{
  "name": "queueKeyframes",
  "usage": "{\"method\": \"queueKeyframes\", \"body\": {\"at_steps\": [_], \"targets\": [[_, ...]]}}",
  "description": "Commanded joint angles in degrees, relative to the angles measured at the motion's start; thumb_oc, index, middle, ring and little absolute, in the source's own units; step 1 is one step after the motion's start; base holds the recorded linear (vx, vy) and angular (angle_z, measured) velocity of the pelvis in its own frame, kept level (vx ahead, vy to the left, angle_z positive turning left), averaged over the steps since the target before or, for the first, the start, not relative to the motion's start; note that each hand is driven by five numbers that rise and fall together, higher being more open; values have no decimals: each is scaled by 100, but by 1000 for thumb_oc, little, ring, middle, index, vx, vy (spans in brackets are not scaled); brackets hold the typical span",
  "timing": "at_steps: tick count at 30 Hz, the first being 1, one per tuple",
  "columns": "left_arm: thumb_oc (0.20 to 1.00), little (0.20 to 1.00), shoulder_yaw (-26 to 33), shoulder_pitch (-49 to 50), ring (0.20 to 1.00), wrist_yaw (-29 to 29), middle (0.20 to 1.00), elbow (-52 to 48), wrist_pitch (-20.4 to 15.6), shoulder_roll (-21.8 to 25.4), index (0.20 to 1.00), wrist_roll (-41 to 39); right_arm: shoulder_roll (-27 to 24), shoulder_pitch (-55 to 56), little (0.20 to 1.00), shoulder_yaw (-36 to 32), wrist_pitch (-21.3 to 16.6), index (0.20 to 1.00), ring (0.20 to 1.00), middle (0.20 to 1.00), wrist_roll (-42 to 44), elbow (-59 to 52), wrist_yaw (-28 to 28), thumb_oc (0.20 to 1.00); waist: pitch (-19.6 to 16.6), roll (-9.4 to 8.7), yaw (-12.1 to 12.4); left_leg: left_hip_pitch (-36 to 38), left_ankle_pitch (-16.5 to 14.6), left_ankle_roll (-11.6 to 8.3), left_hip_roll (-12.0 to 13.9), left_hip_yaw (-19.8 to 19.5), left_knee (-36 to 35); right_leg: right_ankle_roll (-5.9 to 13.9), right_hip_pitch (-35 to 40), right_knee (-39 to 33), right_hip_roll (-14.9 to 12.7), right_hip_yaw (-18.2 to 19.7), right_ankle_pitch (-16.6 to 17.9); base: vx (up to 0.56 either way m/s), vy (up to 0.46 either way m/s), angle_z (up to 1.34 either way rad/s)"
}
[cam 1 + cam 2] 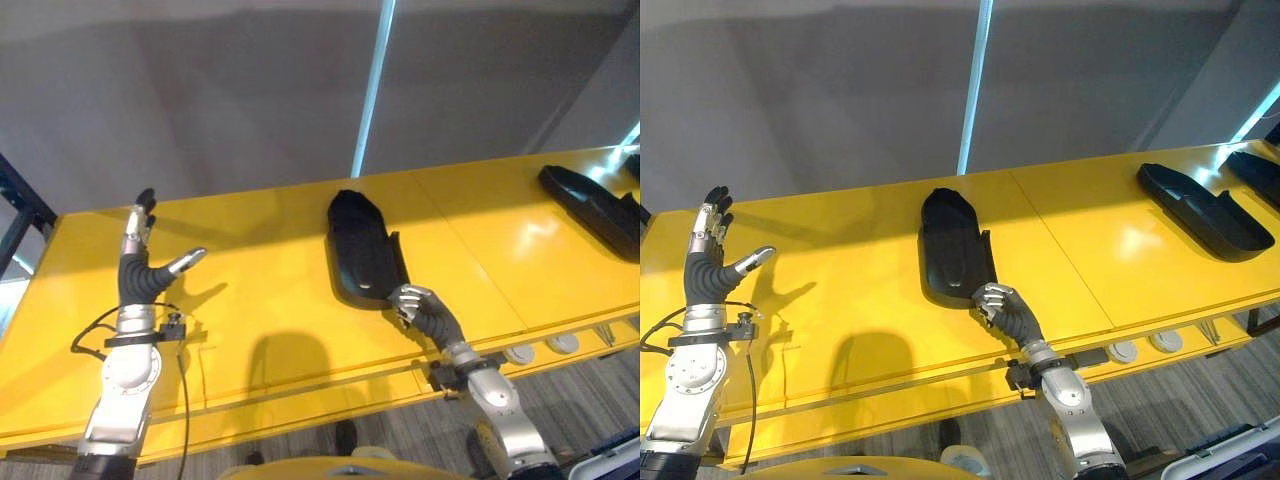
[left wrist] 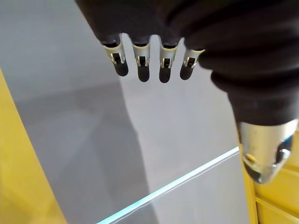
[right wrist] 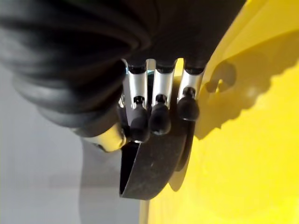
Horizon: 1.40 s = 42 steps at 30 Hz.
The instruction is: Move parts from the plastic box to the shelf.
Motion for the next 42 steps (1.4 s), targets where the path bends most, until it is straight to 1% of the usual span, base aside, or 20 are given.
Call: {"method": "queueKeyframes", "body": {"at_steps": [1, 8, 12, 17, 19, 20, 21, 22, 23, 24, 25, 27, 28, 30, 35, 40, 42], "targets": [[1000, 1000, 158, -289, 1000, -70, 1000, 143, -311, 222, 1000, -128, 131, -531, 200, 53, -358, 200, 200, 200, -109, 21, -206, 200, 81, -169, 66, 196, -716, 83, 18, -199, 6, 411, 542, 18, -447, -56, -852, 0, 0, 0], [1000, 1000, 146, -270, 1000, -100, 1000, 179, -281, 228, 1000, -163, 156, -659, 200, 77, -315, 200, 200, 200, -197, 252, -301, 200, 78, -187, 115, 179, -706, 81, 14, -231, 6, 408, 552, 18, -445, -88, -854, 0, 0, 0], [1000, 1000, 174, -255, 1000, -121, 1000, 185, -281, 228, 1000, -177, 97, -599, 200, -26, -329, 200, 200, 200, -266, 125, -295, 200, 81, -196, 113, 170, -703, 80, 22, -234, 6, 406, 555, 18, -442, -99, -861, 0, 0, 0], [1000, 1000, 242, -222, 1000, -132, 1000, 199, -283, 218, 1000, -144, 10, -414, 200, -259, -384, 200, 200, 200, -344, -274, -277, 200, 87, -210, 68, 171, -710, 82, 30, -225, 6, 407, 547, 18, -438, -85, -866, 0, 0, 0], [1000, 1000, 320, -213, 1000, -135, 1000, 164, -297, 220, 1000, -82, -66, -159, 200, -684, -488, 200, 200, 200, -450, -1005, -283, 200, 76, -206, 14, 176, -721, 84, 40, -195, 6, 410, 535, 18, -432, -73, -867, 0, 0, 0], [1000, 1000, 320, -213, 1000, -135, 1000, 164, -297, 220, 1000, -82, -66, -159, 200, -684, -488, 200, 200, 200, -450, -1005, -283, 200, 76, -206, 14, 176, -721, 84, 40, -195, 6, 410, 535, 18, -432, -73, -867, 0, 0, 0], [1000, 1000, 369, -249, 1000, -103, 1000, 110, -307, 222, 1000, -20, -9, -86, 200, -984, -636, 200, 200, 200, -275, -1511, -285, 200, 83, -205, -55, 172, -726, 83, 48, -167, 6, 415, 514, 18, -421, -40, -865, 0, 0, 0], [1000, 1000, 369, -249, 1000, -103, 1000, 110, -307, 222, 1000, -20, -9, -86, 200, -984, -636, 200, 200, 200, -275, -1511, -285, 200, 83, -205, -55, 172, -726, 83, 48, -167, 6, 415, 514, 18, -421, -40, -865, 0, 0, 0], [1000, 1000, 391, -241, 1000, -75, 1000, 75, -308, 229, 1000, 18, 82, -27, 1000, -1139, -681, 1000, 1000, 1000, -35, -1812, -234, 1000, 86, -208, -75, 170, -729, 86, 52, -145, 6, 418, 496, 18, -412, -6, -861, -18, 6, -6], [1000, 1000, 472, -186, 1000, -53, 1000, 4, -313, 246, 1000, 24, 195, 21, 1000, -1453, -770, 1000, 1000, 1000, 233, -2383, -171, 1000, 78, -211, -141, 167, -732, 97, 46, -103, 6, 420, 456, 18, -405, 65, -847, -18, 6, -6], [1000, 1000, 472, -186, 1000, -53, 1000, 4, -313, 246, 1000, 24, 195, 21, 1000, -1453, -770, 1000, 1000, 1000, 233, -2383, -171, 1000, 78, -211, -141, 167, -732, 97, 46, -103, 6, 420, 456, 18, -405, 65, -847, -17, 11, -9], [1000, 1000, 516, -133, 1000, -72, 1000, -86, -318, 241, 1000, 26, 269, 43, 1000, -1724, -855, 1000, 1000, 1000, 348, -2913, -136, 1000, 60, -208, -212, 190, -756, 106, 52, -44, 6, 420, 441, 18, -400, 131, -838, -22, 5, -19], [1000, 1000, 508, -138, 1000, -116, 1000, -158, -338, 253, 1000, 11, 263, 55, 1000, -1812, -880, 1000, 1000, 1000, 325, -3086, -109, 1000, 53, -215, -255, 186, -718, 112, 43, -16, 6, 412, 416, 18, -398, 167, -786, 1, 6, -30], [1000, 1000, 497, -134, 1000, -155, 1000, -187, -340, 265, 1000, 0, 221, 84, 1000, -1831, -865, 1000, 1000, 1000, 215, -3069, -128, 1000, 39, -205, -267, 219, -782, 109, 56, -5, 6, 424, 439, 18, -386, 183, -832, 8, 13, -20], [1000, 1000, 289, -207, 1000, -304, 1000, -245, -314, 288, 1000, 64, 5, 321, 1000, -1622, -657, 1000, 1000, 1000, -811, -2377, -478, 1000, 38, -216, -345, 269, -809, 130, 48, 44, 6, 423, 442, 22, -368, 259, -805, -25, 20, -8], [1000, 1000, 135, -288, 1000, -360, 1000, -214, -294, 282, 1000, 62, 22, 441, 1000, -1577, -625, 1000, 1000, 1000, -885, -2202, -511, 1000, 50, -216, -410, 299, -827, 156, 33, 76, 6, 442, 425, 39, -378, 320, -783, -7, 9, -1], [1000, 1000, -16, -406, 1000, -420, 1000, -183, -258, 302, 1000, 4, 49, 498, 1000, -1541, -584, 1000, 1000, 1000, -906, -2134, -530, 1000, 77, -219, -497, 312, -830, 185, 17, 132, 6, 468, 361, 59, -389, 424, -739, -57, 48, -4]]}}
